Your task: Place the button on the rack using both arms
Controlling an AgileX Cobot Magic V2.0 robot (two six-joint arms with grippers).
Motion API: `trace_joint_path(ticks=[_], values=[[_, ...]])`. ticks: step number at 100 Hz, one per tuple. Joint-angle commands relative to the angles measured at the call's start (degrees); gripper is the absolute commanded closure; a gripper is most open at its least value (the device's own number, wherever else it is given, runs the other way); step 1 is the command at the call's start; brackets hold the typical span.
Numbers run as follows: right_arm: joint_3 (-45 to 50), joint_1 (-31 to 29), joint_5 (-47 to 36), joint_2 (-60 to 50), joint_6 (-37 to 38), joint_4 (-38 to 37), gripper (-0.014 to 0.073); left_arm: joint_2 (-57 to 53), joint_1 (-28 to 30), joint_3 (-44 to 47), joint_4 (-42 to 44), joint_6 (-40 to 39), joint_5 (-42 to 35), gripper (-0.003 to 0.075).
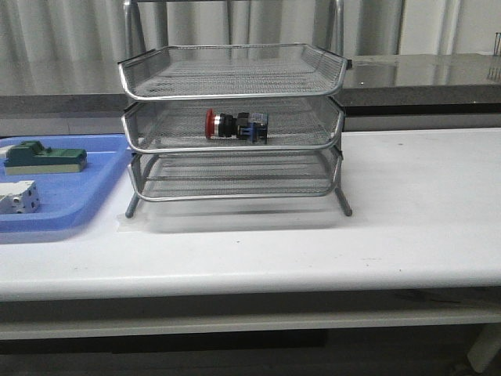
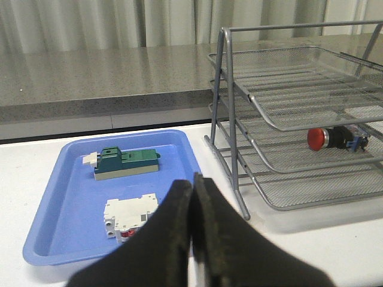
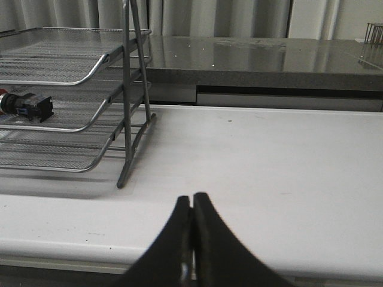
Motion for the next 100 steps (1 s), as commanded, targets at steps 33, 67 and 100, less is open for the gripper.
trace_joint_path(ticks=[33,67,100], values=[[-0.90,-0.40,-4.83,-0.70,0.01,0.07,0.0662,0.40,0.19,-1.66,-0.68,-0.59,-4.55,0.0741],[-0.90,-0.40,-4.83,-0.70,0.01,0.07,0.0662,0.29,0.19,-1.17,1.49,-0.74,-5.72,0.0741],[-0.90,-0.40,-4.83,-0.70,0.01,0.07,0.0662,-4.85,0.19,5.55,23.38,-24.40,-8.40,0.0741]])
